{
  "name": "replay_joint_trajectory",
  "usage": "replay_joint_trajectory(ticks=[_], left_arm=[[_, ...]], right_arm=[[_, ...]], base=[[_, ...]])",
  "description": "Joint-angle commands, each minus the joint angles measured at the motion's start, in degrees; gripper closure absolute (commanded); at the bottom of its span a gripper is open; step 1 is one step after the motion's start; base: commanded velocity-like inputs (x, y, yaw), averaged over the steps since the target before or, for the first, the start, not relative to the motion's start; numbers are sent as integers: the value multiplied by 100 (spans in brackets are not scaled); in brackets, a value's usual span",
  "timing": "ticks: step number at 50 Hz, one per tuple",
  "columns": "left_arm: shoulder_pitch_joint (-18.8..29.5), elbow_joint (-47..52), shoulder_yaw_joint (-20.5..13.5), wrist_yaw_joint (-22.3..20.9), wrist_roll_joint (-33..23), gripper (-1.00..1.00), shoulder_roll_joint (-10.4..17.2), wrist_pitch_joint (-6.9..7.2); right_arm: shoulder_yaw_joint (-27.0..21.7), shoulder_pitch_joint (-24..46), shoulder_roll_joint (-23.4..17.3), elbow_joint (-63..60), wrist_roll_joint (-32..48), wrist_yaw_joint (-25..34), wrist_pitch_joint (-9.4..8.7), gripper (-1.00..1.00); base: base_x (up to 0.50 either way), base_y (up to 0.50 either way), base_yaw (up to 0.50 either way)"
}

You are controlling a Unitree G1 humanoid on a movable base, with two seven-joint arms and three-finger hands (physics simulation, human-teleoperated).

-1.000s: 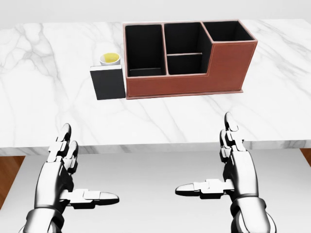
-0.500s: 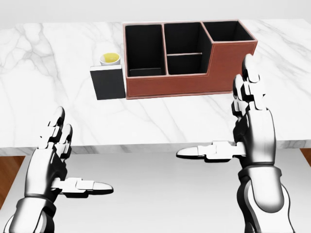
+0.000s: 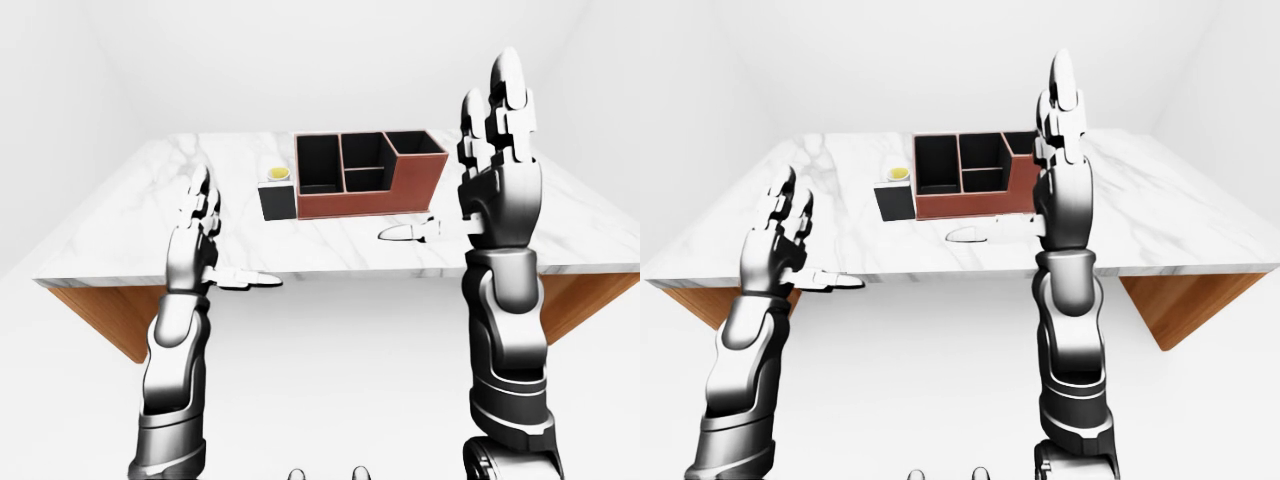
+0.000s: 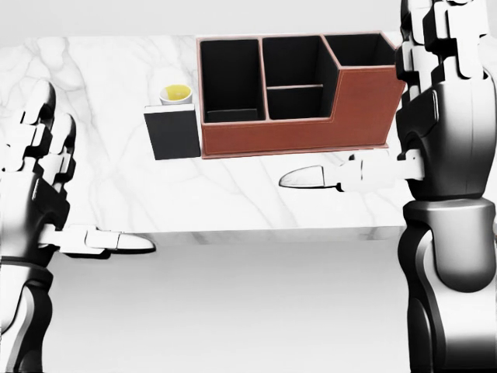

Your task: Pick up the book and place it in the caddy.

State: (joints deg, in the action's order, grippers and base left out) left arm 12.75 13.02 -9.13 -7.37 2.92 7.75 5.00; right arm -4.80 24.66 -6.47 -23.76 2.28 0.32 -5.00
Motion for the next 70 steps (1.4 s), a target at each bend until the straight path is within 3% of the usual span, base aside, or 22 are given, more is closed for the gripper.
replay_joint_trajectory(ticks=[1, 10, 15, 30, 42, 50, 70], left_arm=[[842, 116, -289, 105, 323, -100, 371, 0], [1536, -156, -374, 323, 626, -100, 664, 0], [1652, -221, -359, 375, 687, -100, 757, 0], [2146, -678, -432, 333, 672, -100, 1130, 0], [2994, -1113, -485, 429, 826, -100, 1460, 0], [3007, -1065, -441, 452, 794, -100, 1498, 0], [2800, -798, -468, 364, 660, -100, 1469, 0]], right_arm=[[-102, 355, -97, 63, 27, 90, 0, -100], [-217, 619, -148, 619, -263, -116, 0, -100], [-267, 834, -261, 866, -403, -156, 0, -100], [-262, 1553, -759, 1755, -175, 395, 0, -100], [-240, 2080, -980, 2255, 220, 852, 0, -100], [-224, 2011, -970, 1965, 386, 1119, 0, -100], [-172, 1946, -902, 1675, 596, 1360, 0, -100]], base=[[0, 0, 0], [0, 0, 0], [0, 0, 0], [0, 0, 0], [0, 0, 0], [0, 6, 0], [7, 50, 0]])
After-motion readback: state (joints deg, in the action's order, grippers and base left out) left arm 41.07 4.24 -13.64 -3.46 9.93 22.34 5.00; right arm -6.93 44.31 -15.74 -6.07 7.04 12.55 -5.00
